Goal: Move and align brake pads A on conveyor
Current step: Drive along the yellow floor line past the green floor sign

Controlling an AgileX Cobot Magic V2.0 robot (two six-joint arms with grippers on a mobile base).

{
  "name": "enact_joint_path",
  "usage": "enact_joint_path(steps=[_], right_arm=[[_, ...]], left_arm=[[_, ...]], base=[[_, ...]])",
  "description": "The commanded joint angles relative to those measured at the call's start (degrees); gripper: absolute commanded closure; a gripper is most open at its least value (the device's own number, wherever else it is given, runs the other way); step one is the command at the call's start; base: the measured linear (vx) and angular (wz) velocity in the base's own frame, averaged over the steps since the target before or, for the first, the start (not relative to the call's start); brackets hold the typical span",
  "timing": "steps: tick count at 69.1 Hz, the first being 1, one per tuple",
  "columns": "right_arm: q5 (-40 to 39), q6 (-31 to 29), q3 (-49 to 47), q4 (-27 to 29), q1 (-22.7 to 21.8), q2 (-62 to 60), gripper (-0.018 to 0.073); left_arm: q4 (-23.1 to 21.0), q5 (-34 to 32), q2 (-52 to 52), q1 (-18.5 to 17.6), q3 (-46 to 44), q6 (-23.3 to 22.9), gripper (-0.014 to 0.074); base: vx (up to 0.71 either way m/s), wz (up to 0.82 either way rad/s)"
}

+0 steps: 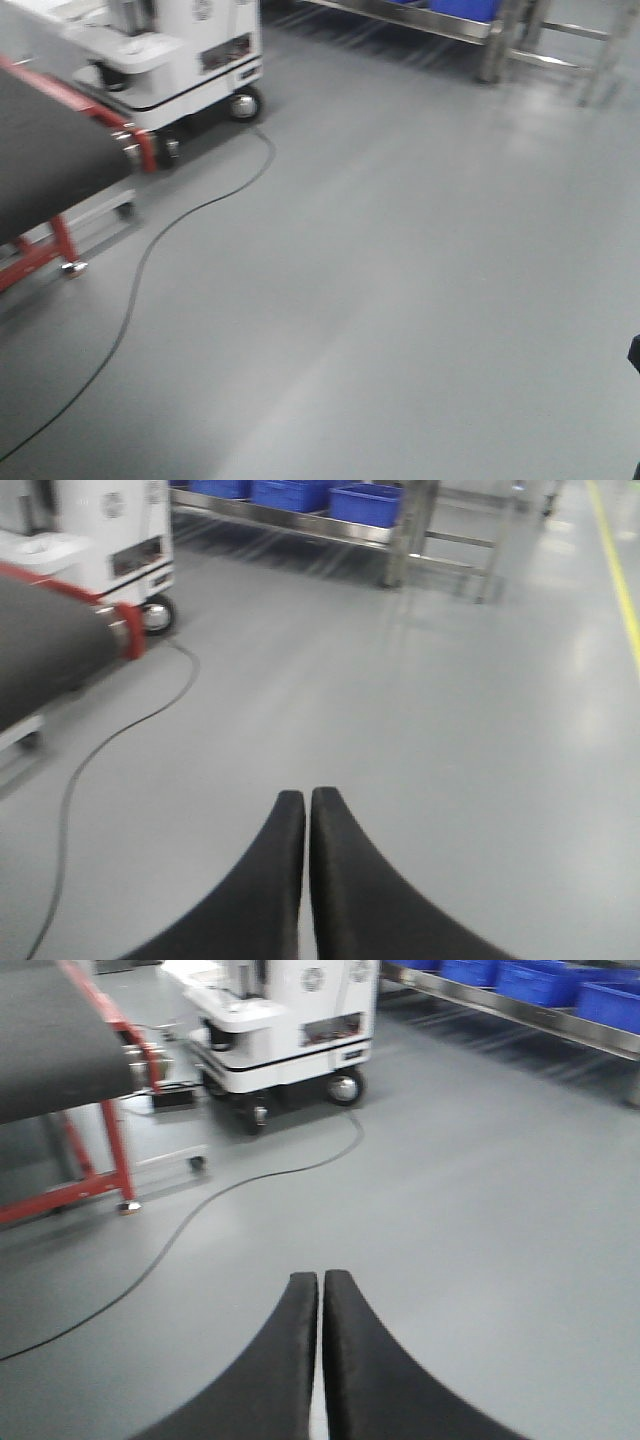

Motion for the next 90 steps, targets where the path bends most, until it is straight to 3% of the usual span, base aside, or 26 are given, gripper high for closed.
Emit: enact_joint_path(steps=[1,53,90], right_arm=[[-4.13,-0.09,-1.54,-0.56,0.13,0.5,0.0566],[-4.13,-0.09,-1.54,-0.56,0.13,0.5,0.0566],[-4.13,-0.09,-1.54,-0.51,0.13,0.5,0.0566]], left_arm=[[0.25,-4.08,0.4,-0.13,-1.43,-0.17,0.0602],[0.25,-4.08,0.4,-0.13,-1.43,-0.17,0.0602],[0.25,-4.08,0.4,-0.13,-1.43,-0.17,0.0602]], base=[[0.08,-0.76],[0.15,-0.71],[0.34,-0.34]])
